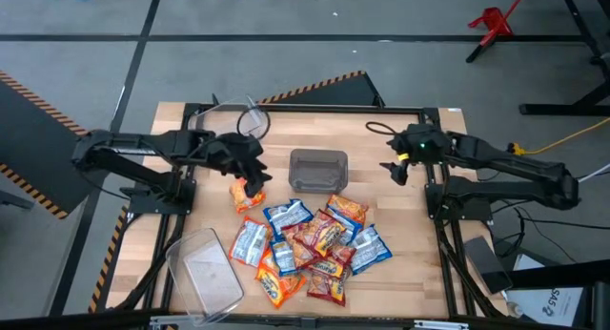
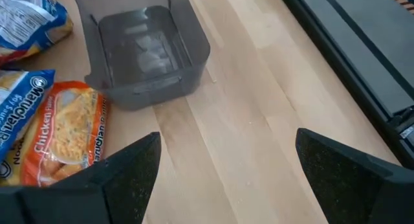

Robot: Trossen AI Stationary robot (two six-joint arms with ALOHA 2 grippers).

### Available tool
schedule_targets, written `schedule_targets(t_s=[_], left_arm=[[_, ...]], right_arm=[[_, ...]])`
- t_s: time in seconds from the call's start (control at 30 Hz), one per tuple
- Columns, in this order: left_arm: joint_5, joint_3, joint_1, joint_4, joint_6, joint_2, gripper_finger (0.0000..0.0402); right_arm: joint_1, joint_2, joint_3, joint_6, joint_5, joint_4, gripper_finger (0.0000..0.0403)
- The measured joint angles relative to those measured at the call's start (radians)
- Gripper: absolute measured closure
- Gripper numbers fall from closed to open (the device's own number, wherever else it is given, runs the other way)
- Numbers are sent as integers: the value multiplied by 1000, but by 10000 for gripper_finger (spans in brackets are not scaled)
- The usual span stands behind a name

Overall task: Sort Maruchan noodles
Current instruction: Put the orange noodle pack into the top transparent bin

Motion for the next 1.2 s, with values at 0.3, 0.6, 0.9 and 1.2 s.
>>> schedule_targets(t_s=[0.3, 0.6, 0.9, 1.2], left_arm=[[-10, -91, -43, -61, 13, 56, 215], [-60, -142, -84, -66, 37, 167, 215], [-130, -142, -121, -92, 47, 326, 215], [-138, -142, -129, -106, 47, 456, 215]], right_arm=[[0, 26, 0, 0, -1, 15, 59], [0, 26, 0, 2, -2, 18, 59], [0, 26, 0, 3, -2, 17, 59], [0, 26, 1, 3, -2, 16, 59]])
